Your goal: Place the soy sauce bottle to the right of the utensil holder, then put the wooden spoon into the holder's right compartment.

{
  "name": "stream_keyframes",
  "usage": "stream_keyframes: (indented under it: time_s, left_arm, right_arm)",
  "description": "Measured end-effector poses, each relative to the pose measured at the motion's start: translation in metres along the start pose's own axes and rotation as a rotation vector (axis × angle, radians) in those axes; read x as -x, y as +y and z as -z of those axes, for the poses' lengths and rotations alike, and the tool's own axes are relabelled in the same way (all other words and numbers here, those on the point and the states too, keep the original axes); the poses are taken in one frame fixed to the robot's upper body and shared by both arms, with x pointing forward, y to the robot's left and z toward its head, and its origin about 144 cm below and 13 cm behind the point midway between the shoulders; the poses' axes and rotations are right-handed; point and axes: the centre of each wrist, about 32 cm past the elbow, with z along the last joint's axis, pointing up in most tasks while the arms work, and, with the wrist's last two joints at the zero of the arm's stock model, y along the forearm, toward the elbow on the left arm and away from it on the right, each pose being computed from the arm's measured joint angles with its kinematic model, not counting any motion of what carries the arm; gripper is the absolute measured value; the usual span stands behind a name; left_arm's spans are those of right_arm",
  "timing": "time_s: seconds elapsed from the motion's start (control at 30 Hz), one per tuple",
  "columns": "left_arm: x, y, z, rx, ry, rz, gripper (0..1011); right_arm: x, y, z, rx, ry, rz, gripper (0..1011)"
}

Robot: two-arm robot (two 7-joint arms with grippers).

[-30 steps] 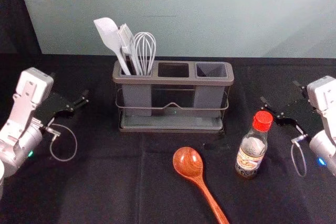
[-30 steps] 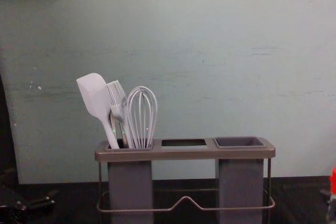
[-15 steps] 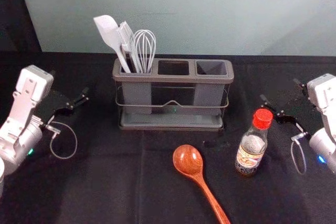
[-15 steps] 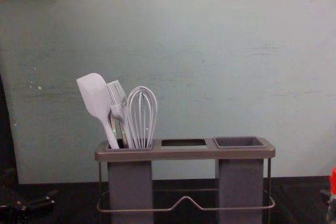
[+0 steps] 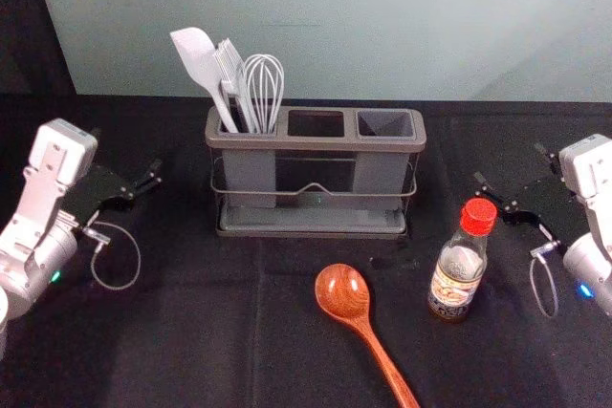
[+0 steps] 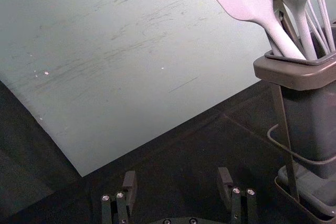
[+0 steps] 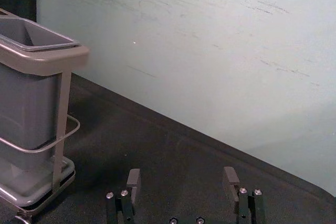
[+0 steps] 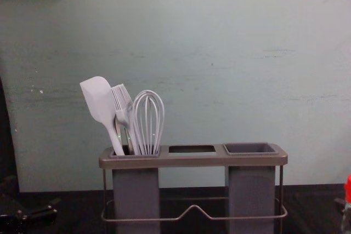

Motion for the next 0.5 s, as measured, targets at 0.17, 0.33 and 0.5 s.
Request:
stream_keyframes:
  time_s: [0.17,0.33,0.5]
  left_arm:
    - [0.0,0.0,0.0,0.0,0.0,0.0,1005]
    - [0.0,0.0,0.0,0.0,0.0,0.0,1005]
    - [0.0,0.0,0.0,0.0,0.0,0.0,1005]
  right_arm:
    - [0.0,0.0,0.0,0.0,0.0,0.0,1002]
    - [0.0,0.0,0.0,0.0,0.0,0.0,1002]
    - [0.0,0.0,0.0,0.0,0.0,0.0,1002]
